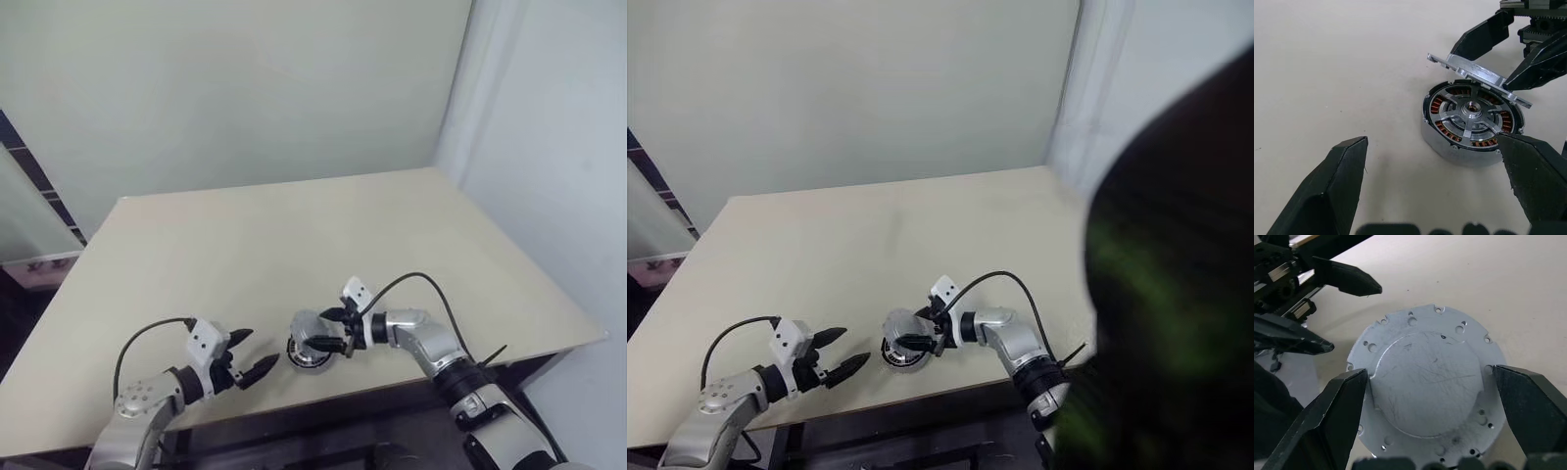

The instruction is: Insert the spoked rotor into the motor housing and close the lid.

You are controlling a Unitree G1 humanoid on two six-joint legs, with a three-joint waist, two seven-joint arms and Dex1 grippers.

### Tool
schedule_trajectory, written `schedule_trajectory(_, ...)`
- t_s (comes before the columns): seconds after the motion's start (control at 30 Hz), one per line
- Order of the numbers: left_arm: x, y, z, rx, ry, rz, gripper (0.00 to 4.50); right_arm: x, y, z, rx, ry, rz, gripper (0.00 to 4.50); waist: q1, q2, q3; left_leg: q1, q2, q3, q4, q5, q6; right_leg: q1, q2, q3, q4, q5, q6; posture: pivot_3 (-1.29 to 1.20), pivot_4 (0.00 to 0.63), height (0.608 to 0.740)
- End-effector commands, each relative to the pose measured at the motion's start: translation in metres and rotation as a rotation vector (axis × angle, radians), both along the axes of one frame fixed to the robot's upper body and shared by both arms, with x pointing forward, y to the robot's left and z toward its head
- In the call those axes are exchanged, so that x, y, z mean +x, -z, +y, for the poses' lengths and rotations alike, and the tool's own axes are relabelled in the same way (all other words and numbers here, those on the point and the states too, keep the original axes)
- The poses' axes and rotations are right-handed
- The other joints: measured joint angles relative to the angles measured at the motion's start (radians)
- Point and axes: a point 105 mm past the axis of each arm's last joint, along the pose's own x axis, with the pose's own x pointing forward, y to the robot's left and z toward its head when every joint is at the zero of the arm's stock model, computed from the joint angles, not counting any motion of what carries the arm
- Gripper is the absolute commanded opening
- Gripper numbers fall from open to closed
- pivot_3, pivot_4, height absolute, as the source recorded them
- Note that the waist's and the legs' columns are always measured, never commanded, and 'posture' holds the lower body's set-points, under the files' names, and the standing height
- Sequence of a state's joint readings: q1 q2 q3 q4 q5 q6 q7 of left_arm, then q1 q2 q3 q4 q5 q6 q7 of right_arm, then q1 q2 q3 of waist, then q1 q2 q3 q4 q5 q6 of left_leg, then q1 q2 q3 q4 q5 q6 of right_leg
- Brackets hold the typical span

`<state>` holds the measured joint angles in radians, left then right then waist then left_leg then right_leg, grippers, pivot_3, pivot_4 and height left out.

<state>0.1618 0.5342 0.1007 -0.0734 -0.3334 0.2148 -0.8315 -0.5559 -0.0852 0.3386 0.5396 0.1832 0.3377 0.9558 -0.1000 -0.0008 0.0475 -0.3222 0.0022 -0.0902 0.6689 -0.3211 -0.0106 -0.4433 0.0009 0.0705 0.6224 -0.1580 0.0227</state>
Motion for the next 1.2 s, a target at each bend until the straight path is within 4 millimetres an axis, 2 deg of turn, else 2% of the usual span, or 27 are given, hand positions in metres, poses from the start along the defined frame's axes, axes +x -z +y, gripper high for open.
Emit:
schedule_trajectory(0.03, 0.003, -0.015, 0.003, 0.004, 0.003, -0.059, 4.5, 0.004, -0.019, 0.008, 0.036, -0.042, -0.078, 3.93, 0.0, 0.0, 0.0, 0.0, 0.0, 0.0, 0.0, 0.0, 0.0, 0.0, 0.0, 0.0, 0.0, 0.0, 0.0, 0.0, 0.0, 0.74)
schedule_trajectory(0.1, 0.002, -0.015, 0.004, 0.005, 0.002, -0.058, 4.5, 0.002, -0.018, 0.009, 0.024, -0.057, -0.083, 3.27, 0.0, 0.0, 0.0, 0.0, 0.0, 0.0, 0.0, 0.0, 0.0, 0.0, 0.0, 0.0, 0.0, 0.0, 0.0, 0.0, 0.0, 0.74)
schedule_trajectory(0.5, 0.003, -0.012, -0.001, -0.005, 0.007, -0.055, 4.5, -0.005, -0.019, 0.018, -0.136, -0.082, -0.068, 3.26, 0.0, 0.0, 0.0, 0.0, 0.0, 0.0, 0.0, 0.0, 0.0, 0.0, 0.0, 0.0, 0.001, 0.0, 0.0, 0.0, 0.0, 0.74)
schedule_trajectory(0.67, 0.005, -0.012, -0.004, -0.012, 0.013, -0.056, 4.5, -0.011, -0.011, 0.022, -0.263, -0.088, -0.079, 3.26, 0.0, 0.0, 0.0, 0.0, 0.0, 0.0, 0.0, 0.0, 0.0, 0.0, 0.0, 0.0, 0.001, 0.0, 0.0, 0.0, 0.0, 0.74)
schedule_trajectory(0.83, 0.004, -0.011, -0.005, -0.015, 0.016, -0.054, 4.5, -0.015, -0.007, 0.029, -0.31, -0.053, -0.052, 3.26, 0.0, 0.0, -0.001, 0.0, 0.0, 0.0, 0.0, 0.0, 0.0, 0.0, 0.0, 0.0, 0.001, 0.0, 0.0, 0.0, 0.0, 0.74)
schedule_trajectory(1.2, -0.001, -0.009, -0.005, -0.02, 0.007, -0.048, 4.5, -0.018, 0.007, 0.028, -0.446, -0.038, -0.053, 3.26, -0.001, 0.0, -0.002, 0.002, 0.0, 0.0, 0.0, 0.0, 0.0, 0.001, 0.0, 0.0, 0.001, 0.0, 0.0, 0.0, 0.0, 0.74)
